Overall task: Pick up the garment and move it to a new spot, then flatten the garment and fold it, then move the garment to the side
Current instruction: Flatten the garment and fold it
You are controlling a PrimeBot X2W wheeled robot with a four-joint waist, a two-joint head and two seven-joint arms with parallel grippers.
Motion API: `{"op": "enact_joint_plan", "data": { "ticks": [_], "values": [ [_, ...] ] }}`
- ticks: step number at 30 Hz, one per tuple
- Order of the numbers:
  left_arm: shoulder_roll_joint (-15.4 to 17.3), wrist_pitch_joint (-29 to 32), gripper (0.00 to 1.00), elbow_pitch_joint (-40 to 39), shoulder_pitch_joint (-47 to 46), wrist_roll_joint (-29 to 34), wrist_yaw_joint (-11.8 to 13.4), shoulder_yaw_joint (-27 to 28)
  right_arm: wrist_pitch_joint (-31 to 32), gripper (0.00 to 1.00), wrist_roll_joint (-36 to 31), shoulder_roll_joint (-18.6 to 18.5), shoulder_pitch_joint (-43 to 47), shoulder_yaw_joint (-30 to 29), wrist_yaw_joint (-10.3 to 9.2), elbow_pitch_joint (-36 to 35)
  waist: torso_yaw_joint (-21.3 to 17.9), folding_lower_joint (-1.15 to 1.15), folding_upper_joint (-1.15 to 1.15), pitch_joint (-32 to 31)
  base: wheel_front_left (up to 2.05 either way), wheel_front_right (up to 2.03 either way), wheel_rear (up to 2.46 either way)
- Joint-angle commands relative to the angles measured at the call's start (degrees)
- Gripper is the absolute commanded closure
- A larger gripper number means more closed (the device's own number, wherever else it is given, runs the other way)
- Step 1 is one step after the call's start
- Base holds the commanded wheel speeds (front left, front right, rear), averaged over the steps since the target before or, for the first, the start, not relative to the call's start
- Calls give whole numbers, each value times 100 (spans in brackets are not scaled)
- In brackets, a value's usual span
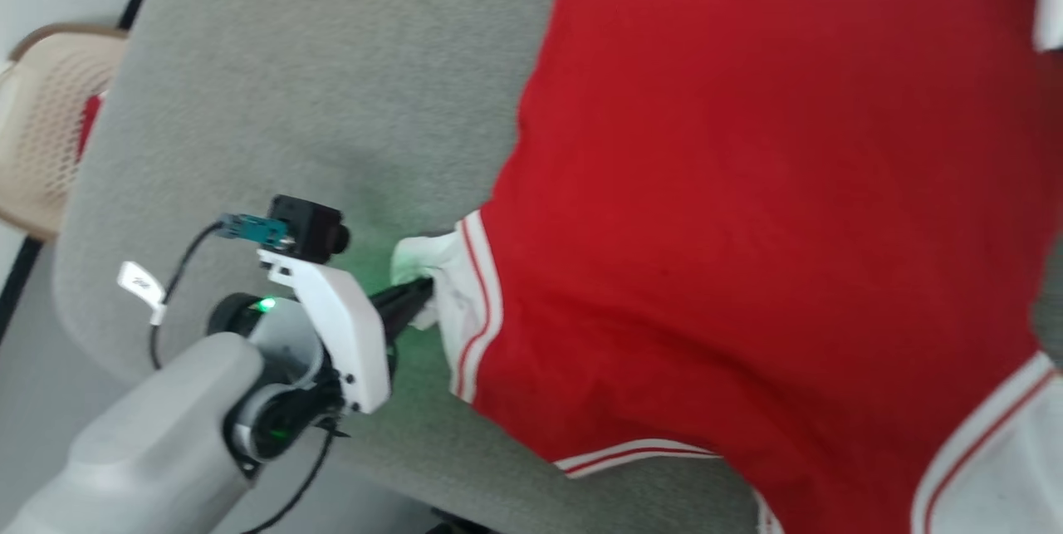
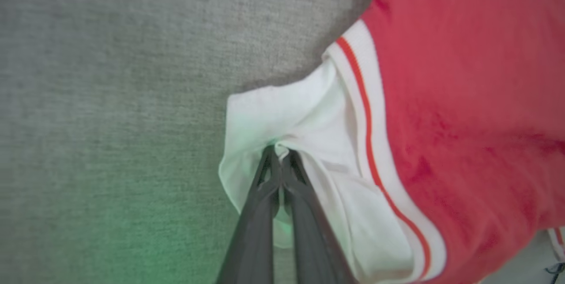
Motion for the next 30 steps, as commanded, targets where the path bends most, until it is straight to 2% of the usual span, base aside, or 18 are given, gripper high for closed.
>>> {"op": "enact_joint_plan", "data": {
  "ticks": [1,3,8,13,16,21,26,30],
  "values": [
    [42,-33,100,119,29,20,111,24,31,100,117,82,284,122,-2,61,-197,0,0,-120,0,0,0],
    [180,-72,100,83,70,-1,151,96,-89,100,543,58,377,533,-1,-241,-406,0,0,-211,0,0,0],
    [554,-110,100,-49,187,6,330,209,-93,100,1667,-331,1001,1559,-3,-1460,-934,0,0,-447,0,0,0],
    [858,-115,100,-236,336,-48,434,282,116,100,2563,-809,2009,1887,-3,-2935,-1353,0,0,-681,0,0,0],
    [987,-111,100,-330,401,-93,499,322,309,100,2907,-986,2747,1785,-3,-3801,-1548,0,0,-814,0,0,0],
    [1135,-61,100,-481,514,-91,590,307,824,100,3168,-992,4241,1229,-3,-5211,-1757,0,0,-987,0,0,0],
    [1161,-39,100,-630,524,-75,639,296,1198,100,2993,-552,5742,455,-3,-6360,-1823,0,0,-1007,0,0,0],
    [1152,-23,100,-674,470,-54,674,298,1143,100,2767,-11,6536,17,-3,-6719,-1821,0,0,-959,0,0,0]
  ]
}}
